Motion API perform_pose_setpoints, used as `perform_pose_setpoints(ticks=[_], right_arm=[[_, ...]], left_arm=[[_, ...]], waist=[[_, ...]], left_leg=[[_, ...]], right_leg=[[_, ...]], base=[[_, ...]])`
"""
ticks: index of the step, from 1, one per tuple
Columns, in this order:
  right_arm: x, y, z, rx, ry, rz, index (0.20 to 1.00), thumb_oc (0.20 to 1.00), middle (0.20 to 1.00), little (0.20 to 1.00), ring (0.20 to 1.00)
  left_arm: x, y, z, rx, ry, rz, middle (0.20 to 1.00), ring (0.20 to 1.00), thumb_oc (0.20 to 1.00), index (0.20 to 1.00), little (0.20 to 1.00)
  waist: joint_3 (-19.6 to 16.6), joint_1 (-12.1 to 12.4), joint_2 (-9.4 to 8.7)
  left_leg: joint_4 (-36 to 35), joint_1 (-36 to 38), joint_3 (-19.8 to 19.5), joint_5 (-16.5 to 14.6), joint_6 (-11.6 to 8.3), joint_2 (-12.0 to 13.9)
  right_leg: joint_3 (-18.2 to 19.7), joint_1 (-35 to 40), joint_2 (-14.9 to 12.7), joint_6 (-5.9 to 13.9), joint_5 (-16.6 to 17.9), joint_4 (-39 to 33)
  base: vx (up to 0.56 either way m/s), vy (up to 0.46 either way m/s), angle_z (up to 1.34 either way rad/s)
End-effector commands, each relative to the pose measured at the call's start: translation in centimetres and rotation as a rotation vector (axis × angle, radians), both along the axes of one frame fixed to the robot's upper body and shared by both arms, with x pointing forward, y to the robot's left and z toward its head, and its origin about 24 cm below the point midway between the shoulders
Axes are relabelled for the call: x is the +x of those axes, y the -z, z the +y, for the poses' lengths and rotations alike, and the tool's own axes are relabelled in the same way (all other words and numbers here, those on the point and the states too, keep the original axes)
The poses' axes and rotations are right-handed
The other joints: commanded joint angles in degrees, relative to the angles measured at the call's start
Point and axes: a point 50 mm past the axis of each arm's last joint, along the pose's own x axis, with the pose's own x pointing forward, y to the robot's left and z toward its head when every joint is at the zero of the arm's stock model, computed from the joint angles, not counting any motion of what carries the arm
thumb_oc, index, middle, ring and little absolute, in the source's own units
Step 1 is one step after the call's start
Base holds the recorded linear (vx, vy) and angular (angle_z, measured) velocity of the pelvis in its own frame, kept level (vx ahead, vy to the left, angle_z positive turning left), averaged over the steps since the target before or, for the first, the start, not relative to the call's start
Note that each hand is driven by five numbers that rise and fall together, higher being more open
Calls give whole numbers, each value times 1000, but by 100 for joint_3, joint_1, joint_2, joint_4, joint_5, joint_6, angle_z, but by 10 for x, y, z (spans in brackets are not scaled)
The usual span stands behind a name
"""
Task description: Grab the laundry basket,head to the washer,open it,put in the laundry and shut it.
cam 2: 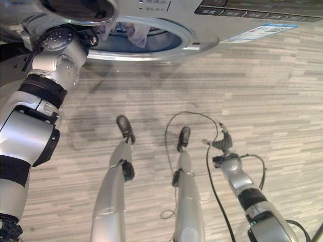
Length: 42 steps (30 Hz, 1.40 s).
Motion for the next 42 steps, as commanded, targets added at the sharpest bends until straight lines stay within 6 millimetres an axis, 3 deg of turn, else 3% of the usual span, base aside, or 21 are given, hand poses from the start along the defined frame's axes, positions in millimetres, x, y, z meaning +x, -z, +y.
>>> perform_pose_setpoints(ticks=[1, 5, 7, 9, 10, 11, 13, 15, 16, 17, 20, 24, 25, 26, 27, 29, 31, 32, 34, 38, 42], right_arm=[[-5, -7, -27, -19, 93, -32, 1000, 1000, 1000, 1000, 1000], [-4, -12, -28, -15, 87, -55, 1000, 1000, 1000, 1000, 1000], [-4, -16, -30, -15, 86, -77, 1000, 1000, 1000, 1000, 1000], [-4, -20, -33, -21, 91, -103, 1000, 1000, 1000, 1000, 1000], [-2, -21, -31, -15, 99, -117, 1000, 1000, 1000, 1000, 1000], [-1, -23, -32, -16, 100, -119, 1000, 1000, 1000, 1000, 1000], [-3, -33, -42, -30, 116, -160, 1000, 1000, 1000, 1000, 1000], [-8, -33, -45, -38, 126, -165, 1000, 1000, 1000, 1000, 1000], [-12, -30, -47, -44, 123, -149, 1000, 1000, 1000, 1000, 1000], [-16, -34, -53, -69, 123, -160, 1000, 1000, 1000, 1000, 1000], [-22, -29, -57, -82, 127, -141, 1000, 1000, 1000, 1000, 1000], [-23, -23, -55, -88, 120, -111, 1000, 1000, 1000, 1000, 1000], [-22, -23, -55, -88, 120, -111, 1000, 1000, 1000, 1000, 1000], [-22, -23, -55, -91, 119, -108, 1000, 1000, 1000, 1000, 1000], [-21, -18, -50, -74, 116, -92, 1000, 1000, 1000, 1000, 1000], [-22, -17, -50, -77, 113, -87, 1000, 1000, 1000, 1000, 1000], [-21, -13, -45, -74, 112, -68, 1000, 1000, 1000, 1000, 1000], [-19, -11, -41, -72, 99, -51, 1000, 1000, 1000, 1000, 1000], [-18, -10, -40, -68, 84, -45, 1000, 1000, 1000, 1000, 1000], [-20, -13, -43, -68, 54, -52, 1000, 1000, 1000, 1000, 1000], [-24, -5, -37, -40, 45, -52, 1000, 1000, 1000, 1000, 1000]], left_arm=[[-17, -56, -1, 10, -31, -185, 1000, 1000, 1000, 1000, 1000], [-22, -70, -9, 35, -28, -220, 1000, 1000, 1000, 1000, 1000], [-24, -78, -3, 144, -109, -215, 1000, 1000, 1000, 1000, 1000], [-24, -77, 22, 186, -269, -157, 1000, 1000, 1000, 1000, 1000], [-29, -87, 26, 74, -279, -190, 1000, 1000, 1000, 1000, 1000], [-30, -88, 26, 70, -278, -193, 1000, 1000, 1000, 1000, 1000], [-60, -145, -16, 1, -148, -413, 1000, 1000, 1000, 1000, 1000], [-65, -149, -22, -39, -111, -457, 1000, 1000, 1000, 1000, 1000], [-83, -169, -56, -38, 18, -550, 1000, 1000, 1000, 1000, 1000], [-82, -166, -66, 76, -5, -566, 1000, 1000, 1000, 1000, 1000], [-66, -149, -57, 165, -81, -491, 1000, 1000, 1000, 1000, 1000], [-51, -129, -63, 125, -41, -392, 1000, 1000, 1000, 1000, 1000], [-40, -114, -51, 94, -55, -329, 1000, 1000, 1000, 1000, 1000], [-40, -113, -49, 91, -54, -326, 1000, 1000, 1000, 1000, 1000], [-20, -76, -26, 62, -95, -204, 1000, 1000, 1000, 1000, 1000], [-19, -74, -24, 61, -98, -200, 1000, 1000, 1000, 1000, 1000], [-12, -54, -27, 65, -74, -160, 1000, 1000, 1000, 1000, 1000], [-14, -54, -48, 79, -1, -186, 1000, 1000, 1000, 1000, 1000], [-18, -60, -63, 177, 15, -221, 1000, 1000, 1000, 1000, 1000], [-37, -94, -87, 359, -24, -348, 1000, 1000, 1000, 1000, 1000], [-45, -80, -108, 378, 32, -460, 1000, 1000, 1000, 1000, 1000]], waist=[[98, 232, 247], [97, 215, 262], [107, 207, 270], [125, 204, 269], [140, 174, 251], [154, 178, 261], [107, 78, 274], [94, 103, 271], [25, 47, 268], [-21, -33, 232], [-51, -68, 219], [-74, -44, 218], [-53, -14, 204], [-74, -24, 220], [-19, 61, 225], [-47, 43, 237], [1, 93, 251], [11, 113, 249], [12, 134, 249], [-30, 117, 216], [3, 192, 209]], left_leg=[[-361, 823, -215, -762, -536, -176], [-371, 807, -202, -762, -533, -188], [-386, 788, -198, -755, -529, -181], [-385, 779, -179, -756, -530, -168], [-386, 779, -184, -764, -536, -170], [-389, 781, -182, -763, -536, -170], [-382, 737, -193, -782, -535, -185], [-351, 713, -188, -801, -525, -186], [-335, 707, -180, -830, -513, -207], [-317, 717, -140, -864, -499, -194], [-299, 728, -101, -892, -479, -193], [-303, 683, -108, -905, -455, -216], [-293, 651, -113, -893, -456, -215], [-288, 642, -117, -895, -457, -214], [-303, 625, -137, -862, -459, -220], [-306, 624, -139, -859, -460, -219], [-315, 629, -151, -843, -460, -235], [-338, 649, -162, -818, -470, -244], [-338, 652, -172, -802, -470, -258], [-345, 693, -169, -807, -457, -256], [-341, 699, -194, -799, -452, -265]], right_leg=[[-218, 1988, 335, 199, -223, -5], [-222, 1960, 328, 199, -214, -5], [-211, 1926, 322, 199, -219, -5], [-191, 1913, 307, 199, -246, -5], [-160, 1894, 293, 199, -239, -5], [-157, 1894, 293, 199, -237, -5], [-121, 1890, 284, 199, -128, -5], [-123, 1889, 282, 199, -94, -5], [-83, 1894, 282, 199, -25, -5], [-53, 1899, 273, 199, 21, -5], [-32, 1899, 259, 199, 21, -5], [-30, 1883, 267, 199, -92, -5], [-51, 1868, 266, 199, -104, -5], [-55, 1864, 268, 199, -105, -5], [-79, 1841, 274, 199, -132, -5], [-80, 1839, 275, 199, -133, -5], [-86, 1826, 279, 199, -165, -5], [-99, 1834, 283, 199, -180, -5], [-118, 1845, 281, 199, -183, -5], [-117, 1883, 290, 199, -218, -5], [-170, 1911, 295, 199, -302, -5]], base=[[0, 0, 0], [0, 0, 0], [0, 0, 0], [0, 0, 0], [0, 0, 0], [23, 16, -3], [20, 10, -5], [10, 8, -4], [4, 36, 2], [4, 34, 4], [-1, 23, 2], [0, 0, 0], [0, 0, 0], [-5, -23, -3], [-4, -7, -5], [-4, -1, -9], [-2, 6, -10], [0, 0, 0], [-8, -26, 10], [-12, -33, 6], [-7, -30, -1]])
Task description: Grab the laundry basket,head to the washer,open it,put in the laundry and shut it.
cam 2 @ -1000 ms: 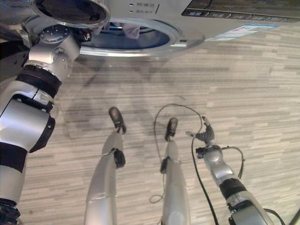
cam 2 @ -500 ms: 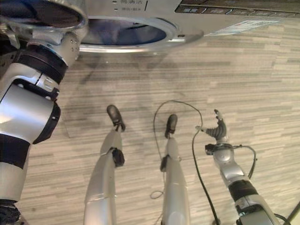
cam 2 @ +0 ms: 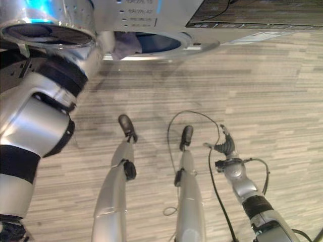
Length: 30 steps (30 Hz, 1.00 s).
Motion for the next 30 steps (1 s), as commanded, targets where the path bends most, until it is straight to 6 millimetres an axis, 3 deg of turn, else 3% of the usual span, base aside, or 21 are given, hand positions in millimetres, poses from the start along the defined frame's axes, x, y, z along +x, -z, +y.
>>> perform_pose_setpoints(ticks=[1, 3, 4, 6, 8, 15, 17, 20, 21, 22, 27, 28, 30], right_arm=[[-19, 10, -34, 6, 111, 25, 1000, 1000, 1000, 1000, 1000], [-18, 14, -22, 38, 95, 10, 1000, 1000, 1000, 1000, 1000], [-19, 15, -22, 37, 93, 14, 1000, 1000, 1000, 1000, 1000], [-15, 11, -15, 55, 99, -35, 1000, 1000, 1000, 1000, 1000], [-15, 10, -14, 58, 119, -60, 1000, 1000, 1000, 1000, 1000], [-17, 10, -16, 79, 174, -84, 1000, 1000, 1000, 1000, 1000], [-19, 16, -8, 97, 176, -78, 1000, 1000, 1000, 1000, 1000], [-19, 27, 9, 120, 145, -47, 1000, 1000, 1000, 1000, 1000], [-20, 36, 14, 125, 137, -6, 1000, 1000, 1000, 1000, 1000], [-23, 48, 16, 100, 120, 58, 1000, 1000, 1000, 1000, 1000], [-32, 78, 24, 81, 75, 230, 1000, 1000, 1000, 1000, 1000], [-40, 93, 27, 65, 48, 311, 1000, 1000, 1000, 1000, 1000], [-47, 101, 27, 60, 49, 355, 1000, 1000, 1000, 1000, 1000]], left_arm=[[-30, -22, -35, 2, 112, -237, 1000, 1000, 1000, 1000, 1000], [-38, 19, -41, 55, 171, -277, 1000, 1000, 1000, 1000, 1000], [-38, 22, -40, 56, 166, -273, 1000, 1000, 1000, 1000, 1000], [-46, 61, -19, 157, 126, -302, 1000, 1000, 1000, 1000, 1000], [-51, 85, -8, 215, 105, -285, 1000, 1000, 1000, 1000, 1000], [-77, 110, 9, 163, 137, -314, 1000, 1000, 1000, 1000, 1000], [-90, 132, 21, 134, 144, -295, 1000, 1000, 1000, 1000, 1000], [-101, 197, 33, 112, 172, -86, 1000, 1000, 1000, 1000, 1000], [-103, 225, 40, 105, 169, 32, 1000, 1000, 1000, 1000, 1000], [-112, 263, 57, 190, 142, 183, 1000, 1000, 1000, 1000, 1000], [-130, 312, 83, 236, 111, 399, 1000, 1000, 1000, 1000, 1000], [-136, 332, 92, 221, 74, 486, 1000, 1000, 1000, 1000, 1000], [-141, 339, 97, 212, 46, 514, 1000, 1000, 1000, 1000, 1000]], waist=[[62, 164, 140], [169, 288, 143], [148, 274, 139], [271, 425, 147], [310, 494, 158], [342, 669, 196], [335, 755, 171], [331, 876, 106], [351, 943, 119], [380, 1095, 226], [314, 1331, 361], [212, 1425, 366], [185, 1455, 386]], left_leg=[[-248, 684, -371, -809, -423, -347], [-253, 710, -413, -804, -422, -357], [-255, 716, -413, -804, -423, -358], [-282, 740, -450, -785, -446, -359], [-297, 750, -455, -772, -456, -355], [-319, 764, -500, -738, -462, -380], [-296, 779, -537, -745, -459, -394], [-218, 922, -597, -733, -473, -393], [-177, 1076, -677, -708, -488, -388], [-148, 1399, -796, -628, -528, -302], [-251, 2225, -980, -386, -680, -111], [-364, 2580, -1047, -188, -800, -6], [-438, 2837, -1123, -115, -803, 21]], right_leg=[[-318, 2011, 274, 211, -362, -4], [-347, 2018, 265, 211, -537, -4], [-347, 2023, 265, 211, -539, -4], [-367, 2009, 272, 195, -643, -4], [-367, 1996, 272, 187, -683, -4], [-434, 2013, 288, 175, -728, -4], [-472, 2080, 310, 161, -752, -4], [-514, 2303, 363, 122, -719, -4], [-541, 2480, 426, 31, -825, 29], [-563, 2536, 512, -191, -1304, 495], [-720, 2896, 722, -633, -2056, 1061], [-849, 3190, 822, -780, -2246, 1150], [-914, 3354, 851, -851, -2334, 1221]], base=[[-6, -37, -2], [0, 0, 0], [-12, 7, 4], [-21, 16, 5], [0, 0, 0], [-15, -14, 9], [-31, -52, 4], [-68, -80, 3], [-84, -165, 12], [-80, -185, 16], [-67, -177, 24], [-83, -228, 28], [-30, -170, 32]])
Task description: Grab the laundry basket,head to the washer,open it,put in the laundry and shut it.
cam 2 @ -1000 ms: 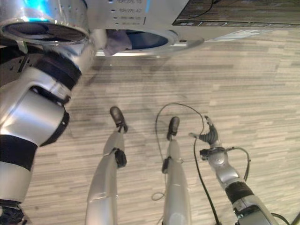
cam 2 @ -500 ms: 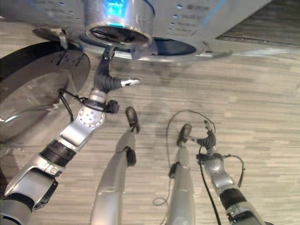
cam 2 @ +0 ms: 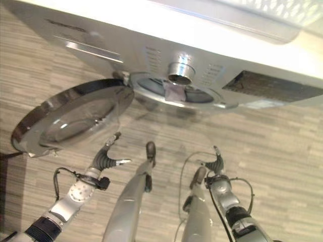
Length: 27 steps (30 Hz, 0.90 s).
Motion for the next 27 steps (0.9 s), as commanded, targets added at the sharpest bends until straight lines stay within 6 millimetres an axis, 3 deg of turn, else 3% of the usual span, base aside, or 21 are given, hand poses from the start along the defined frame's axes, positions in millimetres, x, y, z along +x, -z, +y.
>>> perform_pose_setpoints(ticks=[1, 10, 12, 13, 14, 15, 16, 17, 19, 21, 27], right_arm=[[-15, 11, -3, -13, -41, 56, 1000, 1000, 1000, 1000, 1000], [-70, 46, -22, -93, -98, 268, 1000, 1000, 1000, 1000, 1000], [-83, 50, -32, -158, -138, 330, 1000, 1000, 1000, 1000, 1000], [-86, 49, -39, -183, -139, 342, 1000, 1000, 1000, 1000, 1000], [-86, 49, -39, -183, -139, 342, 1000, 1000, 1000, 1000, 1000], [-88, 48, -46, -214, -143, 354, 1000, 1000, 1000, 1000, 1000], [-90, 48, -49, -226, -145, 368, 1000, 1000, 1000, 1000, 1000], [-90, 48, -49, -225, -145, 368, 1000, 1000, 1000, 1000, 1000], [-91, 47, -54, -256, -176, 388, 1000, 1000, 1000, 1000, 1000], [-98, 48, -61, -265, -168, 412, 1000, 1000, 1000, 1000, 1000], [-114, 51, -74, -302, -179, 486, 1000, 1000, 1000, 1000, 1000]], left_arm=[[1, -12, -8, -41, 32, -72, 1000, 1000, 1000, 1000, 1000], [-26, 18, 67, 189, -355, 29, 1000, 1000, 1000, 1000, 1000], [-22, 15, 91, 291, -483, 19, 1000, 1000, 1000, 1000, 1000], [-14, 4, 101, 356, -527, -20, 1000, 1000, 1000, 1000, 1000], [-14, 4, 100, 356, -527, -20, 1000, 1000, 1000, 1000, 1000], [-5, -5, 114, 416, -588, -37, 1000, 1000, 1000, 1000, 1000], [-4, -7, 119, 434, -608, -39, 1000, 1000, 1000, 1000, 1000], [-4, -8, 119, 435, -608, -39, 1000, 1000, 1000, 1000, 1000], [-9, -14, 143, 477, -695, -26, 1000, 1000, 1000, 1000, 1000], [-12, -22, 163, 518, -757, -20, 1000, 1000, 1000, 1000, 1000], [-14, -49, 210, 542, -921, 24, 1000, 1000, 1000, 1000, 1000]], waist=[[-3, -35, 176], [-480, 137, 282], [-608, 105, 368], [-614, 38, 394], [-605, 42, 396], [-656, -90, 381], [-676, -109, 359], [-668, -107, 357], [-773, -125, 325], [-849, -206, 331], [-977, -439, 464]], left_leg=[[-51, 172, -269, 11, -260, 203], [-748, 1312, -649, 882, -603, 591], [-901, 1600, -620, 1116, -747, 735], [-755, 1627, -443, 1181, -782, 835], [-751, 1633, -440, 1177, -783, 837], [-438, 1766, -135, 1044, -747, 981], [-295, 1805, -106, 981, -733, 1045], [-272, 1802, -107, 965, -734, 1047], [-205, 1944, -465, 691, -661, 1040], [-303, 2055, -756, 678, -711, 1144], [-644, 2341, -463, 514, -754, 1245]], right_leg=[[-129, 752, 842, -742, -1052, 323], [-464, 1800, 1264, -1211, -1607, 458], [-455, 2154, 1400, -1337, -1728, 470], [-479, 2289, 1422, -1386, -1730, 441], [-476, 2298, 1423, -1387, -1729, 437], [-481, 2354, 1402, -1424, -1682, 414], [-454, 2405, 1357, -1423, -1676, 406], [-453, 2415, 1358, -1423, -1677, 402], [-291, 2440, 1286, -1366, -1597, 334], [-155, 2509, 1219, -1260, -1483, 255], [-3, 2610, 1059, -1036, -1327, 200]], base=[[-22, -177, 36], [-69, -142, 26], [-137, -117, 27], [-111, -64, 15], [-146, -21, 14], [-72, 16, 9], [-71, 17, 8], [25, 36, 4], [54, 75, -3], [92, 120, -31], [101, 170, -24]])
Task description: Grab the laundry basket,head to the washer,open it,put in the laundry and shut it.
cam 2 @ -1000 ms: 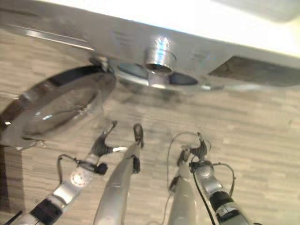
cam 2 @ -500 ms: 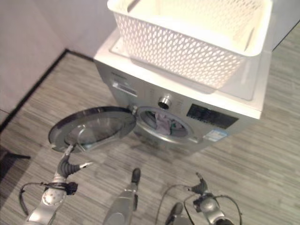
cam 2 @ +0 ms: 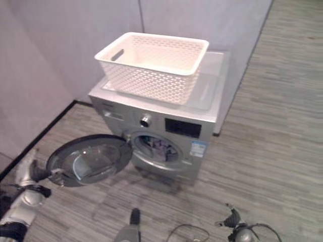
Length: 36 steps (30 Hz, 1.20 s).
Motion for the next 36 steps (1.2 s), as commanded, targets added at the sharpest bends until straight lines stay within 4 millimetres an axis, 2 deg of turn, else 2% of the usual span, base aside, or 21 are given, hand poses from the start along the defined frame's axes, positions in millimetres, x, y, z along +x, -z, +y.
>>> perform_pose_setpoints(ticks=[1, 3, 6, 7, 8, 9, 10, 11, 13, 14, 18, 19, 20, 22, 29, 30, 34, 36], right_arm=[[16, -7, 4, 4, -51, -37, 1000, 1000, 1000, 1000, 1000], [16, -7, 6, 7, -68, -33, 1000, 1000, 1000, 1000, 1000], [30, -9, 13, 10, -99, -54, 1000, 1000, 1000, 1000, 1000], [36, -11, 17, 13, -118, -68, 1000, 1000, 1000, 1000, 1000], [45, -13, 25, 23, -150, -85, 1000, 1000, 1000, 1000, 1000], [45, -13, 25, 27, -146, -88, 1000, 1000, 1000, 1000, 1000], [57, -17, 34, 30, -191, -111, 1000, 1000, 1000, 1000, 1000], [57, -17, 35, 33, -190, -112, 1000, 1000, 1000, 1000, 1000], [65, -18, 45, 42, -237, -121, 1000, 1000, 1000, 1000, 1000], [74, -20, 57, 62, -273, -139, 1000, 1000, 1000, 1000, 1000], [85, -24, 71, 96, -305, -167, 1000, 1000, 1000, 1000, 1000], [91, -27, 76, 111, -311, -190, 1000, 1000, 1000, 1000, 1000], [91, -27, 76, 112, -311, -190, 1000, 1000, 1000, 1000, 1000], [97, -32, 80, 127, -322, -218, 1000, 1000, 1000, 1000, 1000], [106, -42, 89, 162, -342, -270, 1000, 1000, 1000, 1000, 1000], [107, -43, 90, 176, -335, -274, 1000, 1000, 1000, 1000, 1000], [105, -41, 92, 186, -330, -264, 1000, 1000, 1000, 1000, 1000], [104, -40, 93, 199, -335, -257, 1000, 1000, 1000, 1000, 1000]], left_arm=[[16, -51, 22, 59, -59, -152, 1000, 1000, 1000, 1000, 1000], [24, -66, 31, 59, -79, -158, 1000, 1000, 1000, 1000, 1000], [44, -101, 36, 88, -84, -210, 1000, 1000, 1000, 1000, 1000], [52, -116, 36, 97, -82, -233, 1000, 1000, 1000, 1000, 1000], [65, -140, 34, 119, -75, -267, 1000, 1000, 1000, 1000, 1000], [67, -142, 33, 122, -70, -270, 1000, 1000, 1000, 1000, 1000], [74, -166, 34, 143, -85, -298, 1000, 1000, 1000, 1000, 1000], [75, -167, 34, 145, -83, -299, 1000, 1000, 1000, 1000, 1000], [80, -190, 34, 173, -91, -315, 1000, 1000, 1000, 1000, 1000], [83, -213, 34, 186, -105, -344, 1000, 1000, 1000, 1000, 1000], [85, -252, 32, 229, -126, -397, 1000, 1000, 1000, 1000, 1000], [83, -272, 31, 251, -140, -426, 1000, 1000, 1000, 1000, 1000], [83, -272, 31, 252, -139, -426, 1000, 1000, 1000, 1000, 1000], [77, -285, 34, 255, -171, -439, 1000, 1000, 1000, 1000, 1000], [65, -301, 43, 215, -224, -426, 1000, 1000, 1000, 1000, 1000], [62, -297, 47, 186, -237, -399, 1000, 1000, 1000, 1000, 1000], [60, -295, 50, 174, -246, -362, 1000, 1000, 1000, 1000, 1000], [54, -292, 57, 176, -262, -292, 1000, 1000, 1000, 1000, 1000]], waist=[[321, -199, 61], [382, -228, 22], [589, -232, -47], [695, -232, -83], [866, -251, -151], [868, -224, -167], [998, -248, -236], [1000, -236, -247], [1124, -243, -336], [1234, -246, -443], [1380, -231, -660], [1443, -222, -782], [1445, -218, -787], [1509, -227, -917], [1600, -250, -1167], [1630, -261, -1232], [1632, -269, -1284], [1673, -286, -1410]], left_leg=[[275, -372, 41, -292, 9, 39], [289, -392, 118, -351, 33, 4], [274, -537, 154, -421, 98, -50], [310, -653, 163, -441, 117, -71], [410, -854, 173, -468, 146, -97], [423, -873, 170, -473, 148, -98], [484, -1042, 176, -500, 170, -122], [489, -1050, 176, -502, 172, -123], [554, -1183, 202, -540, 192, -122], [642, -1341, 229, -578, 211, -119], [772, -1584, 227, -650, 245, -120], [810, -1680, 224, -664, 246, -117], [811, -1680, 224, -664, 246, -117], [811, -1791, 219, -676, 253, -127], [804, -2028, 187, -669, 254, -127], [825, -2092, 179, -672, 254, -117], [839, -2135, 166, -682, 255, -105], [918, -2287, 107, -708, 257, -78]], right_leg=[[439, 741, 33, 387, 28, -1109], [459, 656, -35, 443, 117, -1072], [499, 329, -134, 546, 263, -989], [496, 183, -164, 575, 326, -950], [488, -25, -210, 599, 407, -887], [487, -40, -213, 600, 404, -878], [487, -204, -252, 651, 506, -856], [487, -210, -254, 653, 507, -854], [486, -361, -300, 716, 610, -850], [494, -501, -336, 771, 721, -870], [496, -672, -364, 874, 917, -968], [468, -719, -371, 924, 1005, -1043], [468, -719, -371, 924, 1005, -1043], [452, -809, -386, 985, 1126, -1110], [358, -972, -375, 1059, 1287, -1201], [351, -998, -368, 1085, 1352, -1242], [341, -1024, -357, 1105, 1383, -1275], [331, -1112, -324, 1104, 1427, -1276]], base=[[37, 146, -16], [7, 162, -21], [-100, 129, -11], [-203, 115, -8], [-157, 73, -12], [-162, 98, -2], [-66, 62, 1], [-93, 89, 6], [-62, 73, -6], [-66, 79, -7], [-31, 51, 2], [-4, 29, -3], [-1, 33, -5], [3, 11, -2], [3, -6, 5], [4, -10, 4], [0, 0, 0], [0, 0, 0]])
